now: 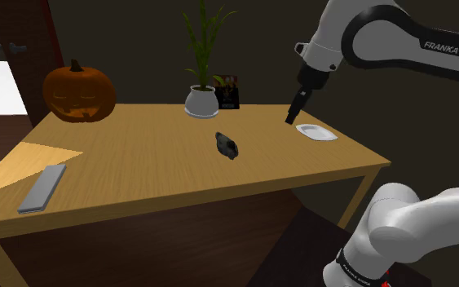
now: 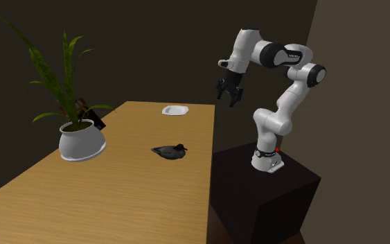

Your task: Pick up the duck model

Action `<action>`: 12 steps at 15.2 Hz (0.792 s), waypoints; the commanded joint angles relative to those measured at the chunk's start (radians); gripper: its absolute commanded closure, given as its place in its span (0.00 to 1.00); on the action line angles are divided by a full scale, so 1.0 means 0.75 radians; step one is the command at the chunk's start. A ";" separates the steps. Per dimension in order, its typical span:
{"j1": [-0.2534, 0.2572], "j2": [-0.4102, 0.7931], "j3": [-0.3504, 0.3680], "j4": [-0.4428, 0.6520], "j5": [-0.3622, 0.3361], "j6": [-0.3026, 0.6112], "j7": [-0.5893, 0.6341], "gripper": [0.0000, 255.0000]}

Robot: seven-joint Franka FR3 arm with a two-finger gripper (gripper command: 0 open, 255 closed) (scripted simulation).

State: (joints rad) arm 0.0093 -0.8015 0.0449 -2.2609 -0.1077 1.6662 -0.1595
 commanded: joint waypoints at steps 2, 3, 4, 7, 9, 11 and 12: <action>-0.007 0.046 -0.003 0.007 0.005 0.031 0.015 0.00; -0.013 0.092 -0.005 0.016 0.010 0.061 0.030 0.00; -0.020 0.139 -0.008 0.026 0.016 0.089 0.045 0.00; -0.038 0.283 -0.017 0.067 0.032 0.170 0.087 0.00; -0.048 0.381 -0.024 0.102 0.043 0.219 0.113 0.00; -0.057 0.481 -0.031 0.143 0.055 0.263 0.137 0.00; -0.062 0.531 -0.035 0.166 0.061 0.283 0.148 0.00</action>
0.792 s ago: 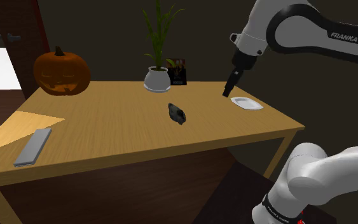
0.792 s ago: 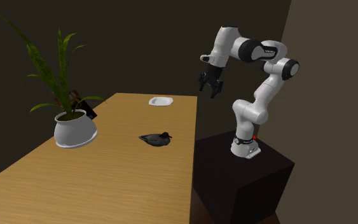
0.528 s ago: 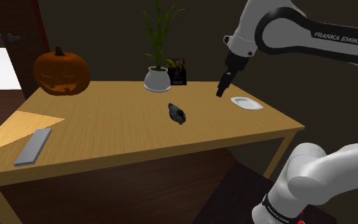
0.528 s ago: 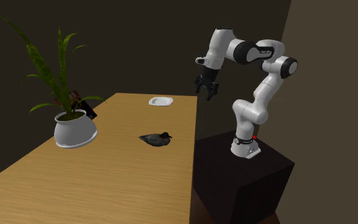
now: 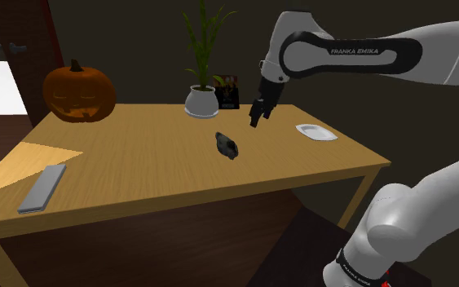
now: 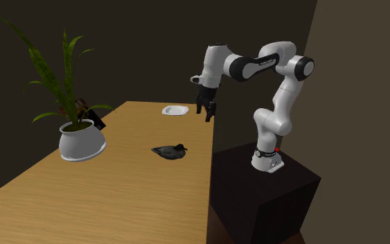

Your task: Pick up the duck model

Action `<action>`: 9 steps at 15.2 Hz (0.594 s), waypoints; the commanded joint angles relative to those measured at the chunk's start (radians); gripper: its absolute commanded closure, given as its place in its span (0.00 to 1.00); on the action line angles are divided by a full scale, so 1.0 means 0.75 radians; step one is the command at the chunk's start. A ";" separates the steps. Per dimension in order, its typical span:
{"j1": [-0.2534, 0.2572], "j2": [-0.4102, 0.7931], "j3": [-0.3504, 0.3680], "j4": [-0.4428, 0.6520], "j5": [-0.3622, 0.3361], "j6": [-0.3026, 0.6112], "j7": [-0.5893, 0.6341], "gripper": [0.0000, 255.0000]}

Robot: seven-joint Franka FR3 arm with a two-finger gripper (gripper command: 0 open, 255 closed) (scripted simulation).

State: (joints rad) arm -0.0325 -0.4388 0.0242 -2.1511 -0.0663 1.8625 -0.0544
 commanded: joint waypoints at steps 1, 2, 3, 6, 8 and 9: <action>-0.011 0.098 -0.011 0.044 0.013 0.040 0.019 0.00; -0.015 0.149 -0.015 0.069 0.020 0.058 0.029 0.00; -0.019 0.199 -0.020 0.097 0.028 0.074 0.039 0.00; -0.030 0.353 -0.033 0.187 0.053 0.116 0.067 0.00; -0.037 0.456 -0.042 0.255 0.072 0.137 0.083 0.00; -0.041 0.508 -0.047 0.291 0.082 0.145 0.090 0.00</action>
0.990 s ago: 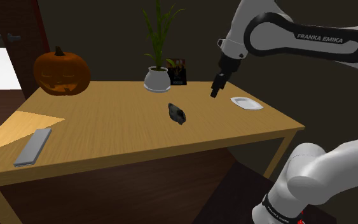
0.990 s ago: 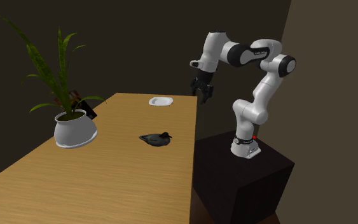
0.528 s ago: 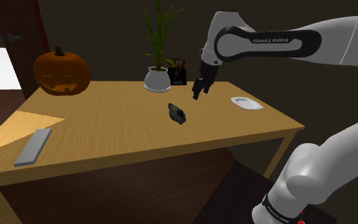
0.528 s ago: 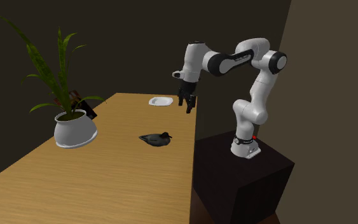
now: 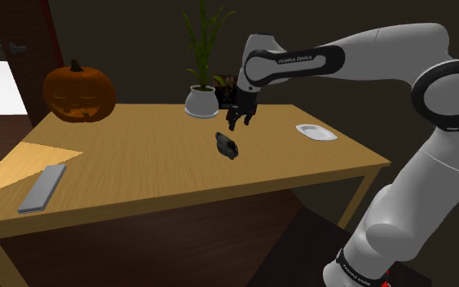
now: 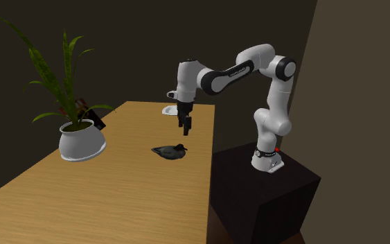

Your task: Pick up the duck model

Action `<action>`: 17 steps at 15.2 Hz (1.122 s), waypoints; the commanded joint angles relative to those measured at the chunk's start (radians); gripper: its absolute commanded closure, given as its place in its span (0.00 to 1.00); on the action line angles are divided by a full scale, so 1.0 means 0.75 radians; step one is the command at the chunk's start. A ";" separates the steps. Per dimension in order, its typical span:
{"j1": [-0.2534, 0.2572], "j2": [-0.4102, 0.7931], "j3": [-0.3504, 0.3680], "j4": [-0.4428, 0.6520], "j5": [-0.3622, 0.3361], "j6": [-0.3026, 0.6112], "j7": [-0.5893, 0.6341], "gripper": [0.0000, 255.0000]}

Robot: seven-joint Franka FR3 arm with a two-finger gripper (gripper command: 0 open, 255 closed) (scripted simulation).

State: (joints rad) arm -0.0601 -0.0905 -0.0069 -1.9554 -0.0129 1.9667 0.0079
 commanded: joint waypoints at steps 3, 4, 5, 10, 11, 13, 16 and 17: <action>-0.017 0.200 -0.018 0.149 0.044 0.023 0.027 0.00; -0.022 0.253 -0.022 0.191 0.056 0.026 0.033 0.00; -0.026 0.306 -0.026 0.236 0.068 0.027 0.039 0.00; -0.055 0.572 -0.039 0.481 0.130 0.012 0.069 0.00; -0.055 0.576 -0.039 0.469 0.131 0.028 0.068 0.00; -0.055 0.584 -0.038 0.444 0.132 0.061 0.066 0.00; -0.055 0.598 -0.038 0.411 0.135 0.109 0.062 0.00; -0.055 0.604 -0.037 0.400 0.135 0.124 0.061 0.00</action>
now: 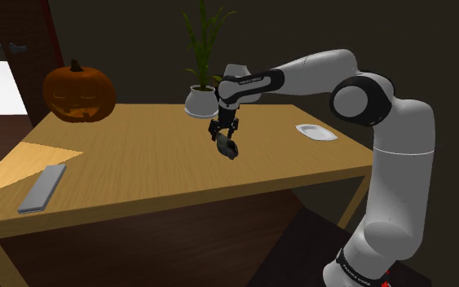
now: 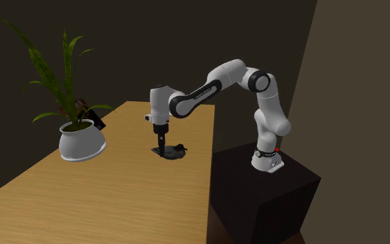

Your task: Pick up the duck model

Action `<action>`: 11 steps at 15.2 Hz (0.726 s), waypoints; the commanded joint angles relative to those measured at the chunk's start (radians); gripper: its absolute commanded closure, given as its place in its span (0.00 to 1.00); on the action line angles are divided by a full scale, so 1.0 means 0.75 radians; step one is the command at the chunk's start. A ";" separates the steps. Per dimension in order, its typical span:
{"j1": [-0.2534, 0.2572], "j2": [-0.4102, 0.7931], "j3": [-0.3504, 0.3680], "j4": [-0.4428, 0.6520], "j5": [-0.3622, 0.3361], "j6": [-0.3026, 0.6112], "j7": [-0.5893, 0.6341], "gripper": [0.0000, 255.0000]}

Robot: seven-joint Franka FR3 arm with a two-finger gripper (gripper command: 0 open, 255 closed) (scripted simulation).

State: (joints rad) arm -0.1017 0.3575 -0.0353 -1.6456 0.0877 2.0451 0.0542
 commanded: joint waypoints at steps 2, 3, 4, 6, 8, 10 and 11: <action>0.000 0.009 0.001 -0.019 0.002 0.029 -0.002 0.00; 0.000 0.009 0.001 -0.020 0.002 0.030 -0.002 1.00; 0.001 0.007 0.001 -0.022 0.001 0.030 -0.001 1.00; 0.001 0.007 0.001 -0.021 0.002 0.029 -0.001 1.00; 0.001 0.007 0.001 -0.023 0.002 0.030 -0.001 1.00; 0.001 0.008 0.001 -0.022 0.001 0.030 -0.001 1.00; 0.001 0.008 0.001 -0.022 0.001 0.030 -0.001 1.00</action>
State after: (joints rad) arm -0.1011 0.3623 -0.0349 -1.6607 0.0887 2.0683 0.0536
